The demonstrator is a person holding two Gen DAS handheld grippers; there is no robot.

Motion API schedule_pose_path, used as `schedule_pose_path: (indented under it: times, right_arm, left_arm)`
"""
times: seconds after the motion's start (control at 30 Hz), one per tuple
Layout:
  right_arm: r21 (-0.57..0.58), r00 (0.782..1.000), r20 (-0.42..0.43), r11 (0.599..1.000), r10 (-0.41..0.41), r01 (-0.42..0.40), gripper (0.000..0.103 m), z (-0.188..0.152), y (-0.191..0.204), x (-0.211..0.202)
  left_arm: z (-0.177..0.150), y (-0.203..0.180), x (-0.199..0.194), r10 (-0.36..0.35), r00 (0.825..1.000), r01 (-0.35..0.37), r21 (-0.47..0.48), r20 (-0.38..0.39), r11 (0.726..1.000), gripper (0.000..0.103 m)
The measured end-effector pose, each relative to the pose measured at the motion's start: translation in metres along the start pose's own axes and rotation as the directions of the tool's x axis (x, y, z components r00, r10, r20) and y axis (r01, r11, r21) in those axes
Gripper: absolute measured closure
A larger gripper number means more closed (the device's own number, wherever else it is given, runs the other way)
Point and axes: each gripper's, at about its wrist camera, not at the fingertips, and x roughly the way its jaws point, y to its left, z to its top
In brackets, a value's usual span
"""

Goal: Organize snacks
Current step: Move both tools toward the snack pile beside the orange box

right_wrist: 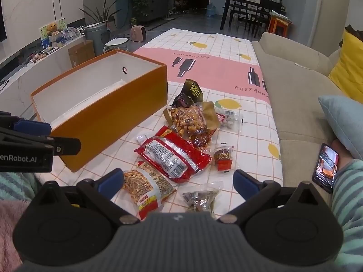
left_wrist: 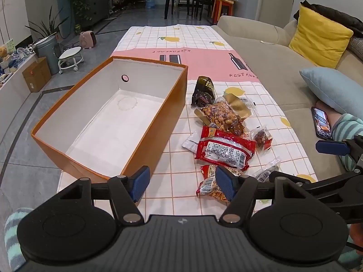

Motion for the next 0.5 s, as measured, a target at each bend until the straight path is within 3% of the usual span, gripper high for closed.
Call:
schedule_pose_path:
  times: [0.5]
  right_arm:
    - [-0.003, 1.000, -0.012, 1.000, -0.002, 0.002, 0.004, -0.0011, 0.0006, -0.0009]
  left_arm:
    - [-0.0015, 0.0001, 0.0027, -0.009, 1.000, 0.010, 0.004, -0.020, 1.000, 0.025]
